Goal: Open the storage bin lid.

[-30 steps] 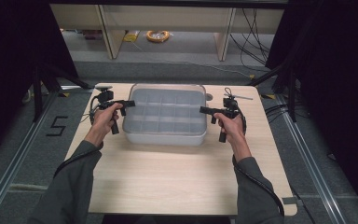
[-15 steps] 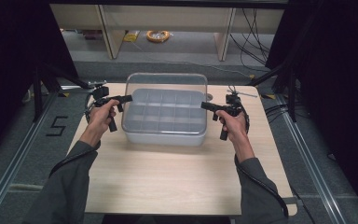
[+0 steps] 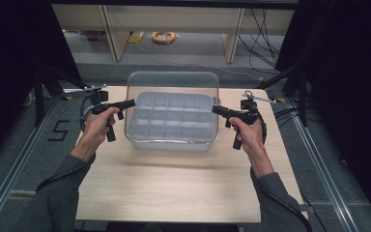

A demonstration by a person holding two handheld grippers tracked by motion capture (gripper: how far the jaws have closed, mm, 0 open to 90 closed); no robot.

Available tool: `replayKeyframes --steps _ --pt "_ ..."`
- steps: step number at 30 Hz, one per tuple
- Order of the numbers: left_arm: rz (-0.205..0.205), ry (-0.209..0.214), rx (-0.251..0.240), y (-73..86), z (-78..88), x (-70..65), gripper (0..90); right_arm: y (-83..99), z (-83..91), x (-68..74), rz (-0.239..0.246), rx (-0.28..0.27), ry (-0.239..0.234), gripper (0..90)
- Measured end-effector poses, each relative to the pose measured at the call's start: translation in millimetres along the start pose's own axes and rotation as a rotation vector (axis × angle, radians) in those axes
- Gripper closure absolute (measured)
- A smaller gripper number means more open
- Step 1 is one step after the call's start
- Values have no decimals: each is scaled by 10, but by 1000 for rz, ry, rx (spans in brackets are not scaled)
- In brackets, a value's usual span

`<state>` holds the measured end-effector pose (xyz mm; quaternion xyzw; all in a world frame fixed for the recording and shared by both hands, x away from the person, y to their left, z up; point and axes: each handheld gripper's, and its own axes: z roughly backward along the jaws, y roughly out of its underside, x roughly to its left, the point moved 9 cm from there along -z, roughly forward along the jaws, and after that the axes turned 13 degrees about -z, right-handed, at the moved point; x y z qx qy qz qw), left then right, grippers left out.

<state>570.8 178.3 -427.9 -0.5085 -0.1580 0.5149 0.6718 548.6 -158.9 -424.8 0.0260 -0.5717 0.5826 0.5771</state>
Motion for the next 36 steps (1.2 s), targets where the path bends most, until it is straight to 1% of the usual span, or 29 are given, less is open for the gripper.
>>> replayKeyframes --steps 1,2,3,5,6,7,9,11,12,14,15,16,17,18,19,20,21,22,23,24,26,27,28,29,30,31,33,34,36 --pt "-2 1 -3 11 21 -11 548 0 0 0 0 0 0 687" --pt "-9 2 -8 32 55 -25 548 24 17 18 -12 1 -1 688" --pt "-12 5 -10 47 76 -36 548 42 39 13 14 -7 -6 690" --pt "-23 11 -16 89 153 -71 550 105 84 44 9 -10 -9 693" --pt "-32 13 -20 108 192 -91 551 136 108 43 24 -12 -13 694" --pt "-40 16 -22 121 221 -106 551 182 140 71 7 -11 -16 695" --pt "-54 22 -28 165 308 -147 554 240 199 98 28 -19 -25 702" --pt "-68 29 -15 244 372 -188 552 294 266 129 40 -30 -31 707" --pt "-79 27 -6 288 408 -203 551 345 297 167 19 -28 -30 705" --pt "-91 35 1 391 493 -244 552 456 369 148 68 -29 -23 711" --pt "-91 35 1 391 493 -244 552 456 369 148 68 -29 -23 711" --pt "-93 40 -5 430 525 -265 552 501 392 176 36 -19 -25 711" --pt "-96 46 -6 464 549 -277 554 541 414 174 47 -21 -30 712" --pt "-98 46 0 501 573 -283 555 584 433 188 33 -18 -31 712" --pt "-97 52 -4 557 595 -292 557 636 456 162 65 -11 -25 712" --pt "-97 52 -4 557 595 -292 558 636 456 162 65 -11 -25 712" --pt "-95 54 3 603 608 -292 558 678 467 176 41 -7 -30 713" --pt "-93 55 4 633 616 -292 558 704 474 161 59 -11 -31 714" --pt "-93 59 -2 657 618 -292 559 746 483 171 33 -1 -31 715" --pt "-91 59 -6 683 620 -293 559 762 485 147 49 -4 -29 717" --pt "-82 57 3 747 630 -296 559 792 493 138 57 -7 -37 717" --pt "-80 58 2 767 631 -299 560 816 500 145 42 -4 -27 717" --pt "-79 58 3 798 639 -302 559 816 497 120 66 -10 -26 717" --pt "-82 59 6 822 647 -304 560 841 505 118 60 -4 -22 717" --pt "-82 62 1 833 646 -307 561 854 506 115 70 -7 -28 718" --pt "-81 67 -1 854 649 -309 561 877 516 134 44 1 -25 717" --pt "-81 60 9 886 665 -308 561 890 523 122 73 -9 -23 718" --pt "-82 66 1 896 667 -316 560 912 530 132 60 -2 -25 717" --pt "-87 65 10 933 689 -324 561 942 544 149 46 1 -20 717"
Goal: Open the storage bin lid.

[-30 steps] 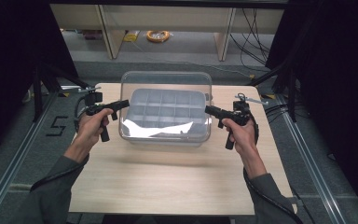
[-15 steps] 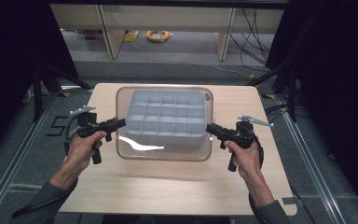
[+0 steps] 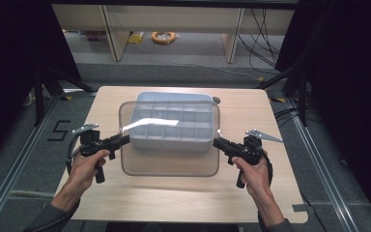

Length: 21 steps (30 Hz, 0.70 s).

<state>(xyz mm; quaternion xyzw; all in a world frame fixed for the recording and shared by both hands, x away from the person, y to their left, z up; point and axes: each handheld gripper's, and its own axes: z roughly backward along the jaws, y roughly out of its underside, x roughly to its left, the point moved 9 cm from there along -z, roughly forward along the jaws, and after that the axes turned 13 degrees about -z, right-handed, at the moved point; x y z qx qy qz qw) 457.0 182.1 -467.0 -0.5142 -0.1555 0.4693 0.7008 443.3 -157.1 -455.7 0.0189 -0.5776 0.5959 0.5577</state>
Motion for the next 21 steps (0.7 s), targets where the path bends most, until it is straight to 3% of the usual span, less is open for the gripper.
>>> replayKeyframes --steps 2,5,6,9,13,14,16,17,20,21 --pt "2 -2 -6 31 10 -16 561 3 3 -26 41 -9 11 716" --pt "2 -2 -3 74 43 -24 559 56 35 15 24 -3 9 717" --pt "-4 -1 -8 90 60 -29 559 53 37 -4 55 -11 13 718" --pt "-15 -1 -7 138 105 -33 554 133 59 44 31 0 5 720" --pt "-6 -4 -9 200 162 -29 552 193 66 60 43 1 -9 725" --pt "-6 -5 -7 214 172 -31 551 223 75 81 17 13 -5 725" --pt "-7 -7 -5 242 187 -39 551 246 67 60 40 8 -5 725" --pt "-7 -7 -1 260 195 -42 551 274 78 82 7 15 -6 725" --pt "-14 0 6 316 199 -59 552 334 101 92 -10 25 -9 724" --pt "-7 -1 6 334 194 -70 552 339 104 65 13 19 -4 724"
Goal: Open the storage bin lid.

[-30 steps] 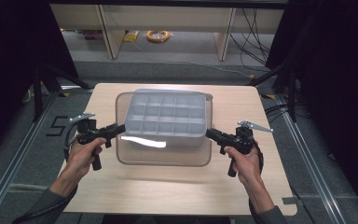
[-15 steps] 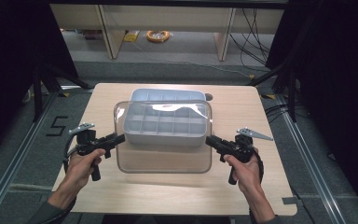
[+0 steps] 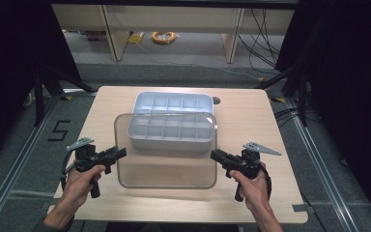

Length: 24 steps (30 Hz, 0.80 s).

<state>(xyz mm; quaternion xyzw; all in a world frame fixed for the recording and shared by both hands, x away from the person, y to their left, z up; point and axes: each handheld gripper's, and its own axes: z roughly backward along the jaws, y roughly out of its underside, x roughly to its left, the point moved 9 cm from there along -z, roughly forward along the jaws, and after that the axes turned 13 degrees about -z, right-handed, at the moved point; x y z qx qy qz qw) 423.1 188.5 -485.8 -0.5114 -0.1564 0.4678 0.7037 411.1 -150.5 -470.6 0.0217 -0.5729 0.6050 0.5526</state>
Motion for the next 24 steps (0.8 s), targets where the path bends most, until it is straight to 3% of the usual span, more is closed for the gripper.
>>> replayKeyframes --steps 1,3,6,11,13,14,15,17,20,21,22,24 --pt "-2 -1 11 23 5 -6 552 15 3 -15 16 -2 2 724" --pt "-7 4 13 50 14 -23 553 80 35 -16 -15 4 5 724" --pt "-3 16 17 96 24 -57 557 110 60 -34 -1 5 6 724" --pt "-4 22 31 197 59 -113 558 232 124 -31 -37 12 7 724" --pt "-7 20 38 220 87 -131 560 281 141 -64 -24 12 8 723" --pt "-5 24 34 225 98 -145 560 315 161 -51 -52 20 5 724" --pt "-5 29 28 231 108 -156 563 328 161 -88 -28 15 12 724" --pt "-8 29 32 254 130 -176 572 377 189 -80 -69 29 5 724" --pt "-21 27 46 310 142 -180 573 421 184 -122 -56 34 9 722" --pt "-19 21 54 337 146 -171 574 446 179 -109 -83 41 11 722" --pt "-7 24 50 357 141 -173 576 450 163 -137 -52 38 12 721" --pt "-6 17 69 415 148 -161 577 491 145 -163 -54 53 14 719"
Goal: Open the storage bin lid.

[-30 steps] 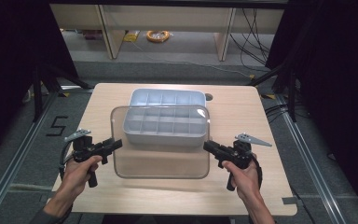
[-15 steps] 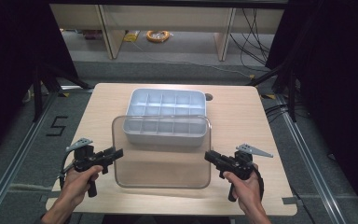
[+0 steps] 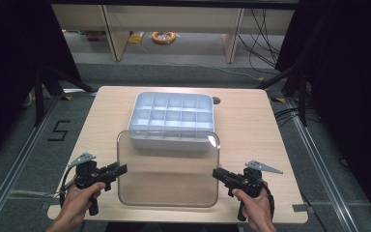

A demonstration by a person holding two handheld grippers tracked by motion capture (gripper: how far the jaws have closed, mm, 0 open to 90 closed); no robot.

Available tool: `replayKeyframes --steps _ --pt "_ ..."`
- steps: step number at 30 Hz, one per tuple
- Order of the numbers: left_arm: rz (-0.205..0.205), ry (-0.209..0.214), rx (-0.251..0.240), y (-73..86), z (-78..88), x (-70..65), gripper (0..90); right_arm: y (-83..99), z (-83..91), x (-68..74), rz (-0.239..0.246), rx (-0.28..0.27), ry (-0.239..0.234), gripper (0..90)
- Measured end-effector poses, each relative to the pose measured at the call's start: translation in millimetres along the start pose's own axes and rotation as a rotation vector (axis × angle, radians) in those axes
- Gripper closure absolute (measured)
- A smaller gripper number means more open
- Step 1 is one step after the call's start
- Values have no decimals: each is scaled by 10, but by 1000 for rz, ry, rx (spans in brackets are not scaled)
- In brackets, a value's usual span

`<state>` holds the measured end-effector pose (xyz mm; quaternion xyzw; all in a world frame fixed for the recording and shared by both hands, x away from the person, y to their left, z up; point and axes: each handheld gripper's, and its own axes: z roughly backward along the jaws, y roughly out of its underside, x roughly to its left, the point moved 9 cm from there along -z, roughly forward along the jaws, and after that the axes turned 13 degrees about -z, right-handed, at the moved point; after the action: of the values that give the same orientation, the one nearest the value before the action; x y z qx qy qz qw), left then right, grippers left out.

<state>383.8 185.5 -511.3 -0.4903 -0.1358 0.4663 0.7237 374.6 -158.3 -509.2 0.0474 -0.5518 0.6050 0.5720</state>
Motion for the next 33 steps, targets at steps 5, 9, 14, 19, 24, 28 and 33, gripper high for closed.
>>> replayKeyframes --steps 5,9,14,19,24,28,33 --pt "10 6 0 69 -10 10 584 75 -57 -57 -40 29 12 712" --pt "10 6 11 78 -8 26 586 100 -81 -93 -30 43 16 710" --pt "13 22 26 120 -38 37 583 149 -91 -82 -102 64 16 703" --pt "24 27 37 176 -96 51 578 152 -123 -189 -42 60 43 684" --pt "21 40 79 255 -163 93 566 229 -151 -236 -82 104 66 664" --pt "18 35 91 281 -183 109 559 262 -173 -259 -97 118 72 656" --pt "19 47 98 298 -186 107 557 287 -157 -252 -98 137 69 652"
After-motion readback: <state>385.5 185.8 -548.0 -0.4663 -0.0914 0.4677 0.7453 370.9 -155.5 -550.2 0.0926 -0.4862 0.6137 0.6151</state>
